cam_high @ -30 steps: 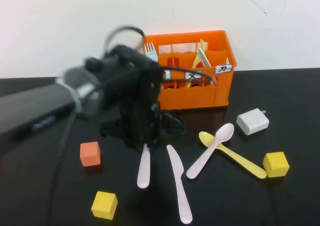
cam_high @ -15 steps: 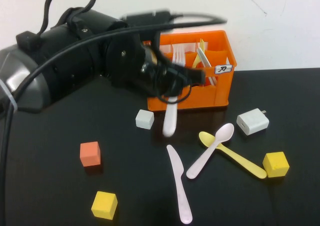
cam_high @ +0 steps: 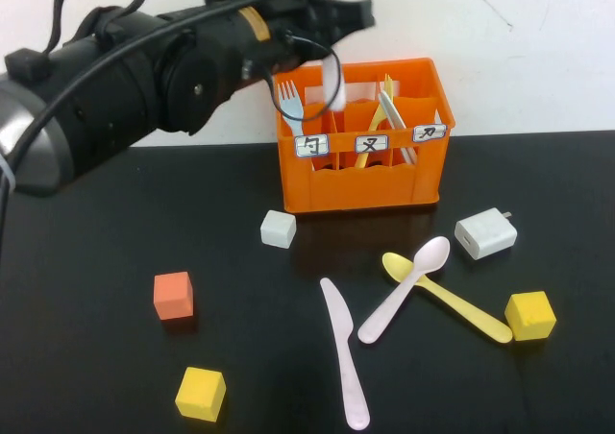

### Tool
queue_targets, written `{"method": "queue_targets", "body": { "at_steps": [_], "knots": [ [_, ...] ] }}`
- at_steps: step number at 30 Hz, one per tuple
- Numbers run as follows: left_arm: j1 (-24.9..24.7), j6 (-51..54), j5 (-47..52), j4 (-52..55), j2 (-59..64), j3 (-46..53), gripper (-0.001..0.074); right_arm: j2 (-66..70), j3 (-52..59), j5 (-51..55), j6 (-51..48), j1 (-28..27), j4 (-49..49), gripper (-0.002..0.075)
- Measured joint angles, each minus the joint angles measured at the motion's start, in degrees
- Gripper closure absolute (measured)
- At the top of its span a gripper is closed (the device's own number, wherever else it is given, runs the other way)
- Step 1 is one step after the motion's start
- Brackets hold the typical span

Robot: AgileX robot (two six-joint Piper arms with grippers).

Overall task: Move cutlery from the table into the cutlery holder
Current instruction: Place the fork on the box

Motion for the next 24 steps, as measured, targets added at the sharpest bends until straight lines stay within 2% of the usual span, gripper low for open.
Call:
{"method": "queue_targets", "body": {
  "at_steps": [13, 24],
  "knots": [
    [1.22, 0.48, -12.02, 2.9, 4.58, 0.0, 0.0627, 0.0, 0.0, -1.49, -0.26, 0.0, 0.4, 0.0728],
    [1.36, 0.96, -24.95, 2.67, 14.04, 0.0, 0.0627, 0.0, 0.0, -0.86, -1.27, 0.0, 1.45, 0.0728]
  ]
}}
